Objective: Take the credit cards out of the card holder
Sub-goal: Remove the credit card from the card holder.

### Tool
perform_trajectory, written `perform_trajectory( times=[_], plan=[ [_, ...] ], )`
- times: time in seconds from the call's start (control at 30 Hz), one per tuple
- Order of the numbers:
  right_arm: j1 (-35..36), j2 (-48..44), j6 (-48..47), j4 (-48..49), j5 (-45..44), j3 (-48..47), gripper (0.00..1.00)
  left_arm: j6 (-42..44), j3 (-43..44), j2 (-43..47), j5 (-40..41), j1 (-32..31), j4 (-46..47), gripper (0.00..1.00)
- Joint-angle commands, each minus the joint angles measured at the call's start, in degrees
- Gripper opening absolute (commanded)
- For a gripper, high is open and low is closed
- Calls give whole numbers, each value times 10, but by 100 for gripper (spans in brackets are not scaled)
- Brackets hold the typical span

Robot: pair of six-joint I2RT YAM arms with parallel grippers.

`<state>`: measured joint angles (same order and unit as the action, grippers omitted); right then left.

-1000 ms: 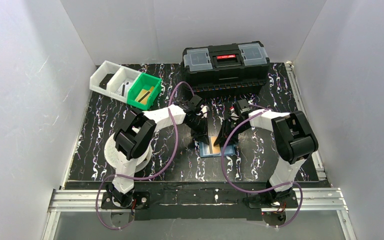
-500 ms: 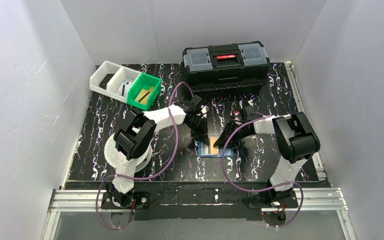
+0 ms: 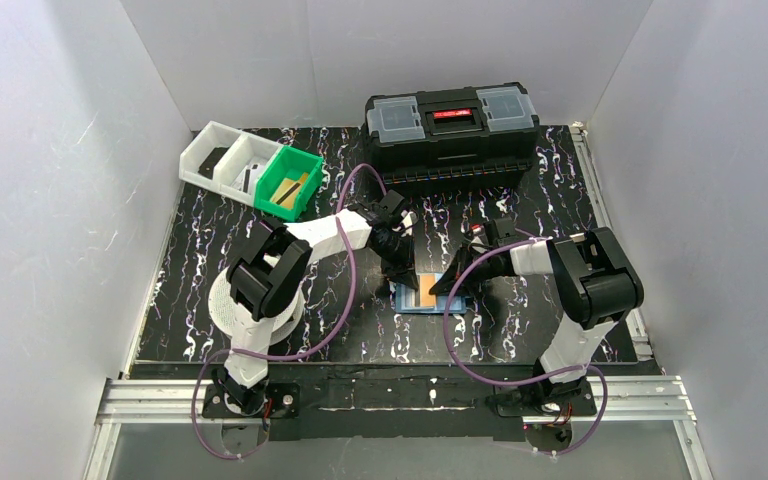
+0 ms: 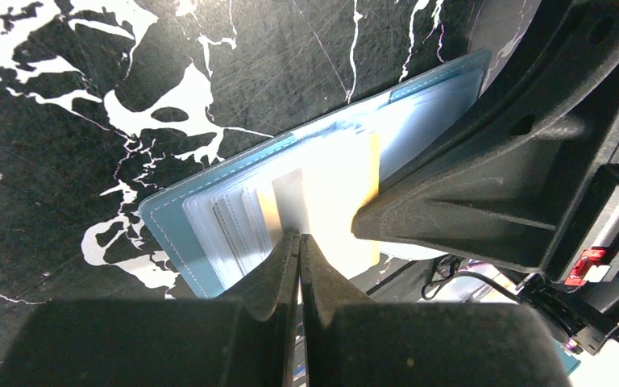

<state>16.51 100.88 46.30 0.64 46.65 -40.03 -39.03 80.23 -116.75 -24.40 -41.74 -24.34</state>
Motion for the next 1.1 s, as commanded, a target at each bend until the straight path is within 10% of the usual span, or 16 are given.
perform_trajectory(
  times=[0.0,0.63,1.07],
  plan=[
    [-3,-14,26,43,23,6,5,9,-31,-6,54,-5,-37,0],
    [-6,-35,-22,-26,-39,14,1,29,-64,25,63,13,-41,0],
    [-6,-22,-3,15,8,18,22,30,-57,18,56,14,-39,0]
  ],
)
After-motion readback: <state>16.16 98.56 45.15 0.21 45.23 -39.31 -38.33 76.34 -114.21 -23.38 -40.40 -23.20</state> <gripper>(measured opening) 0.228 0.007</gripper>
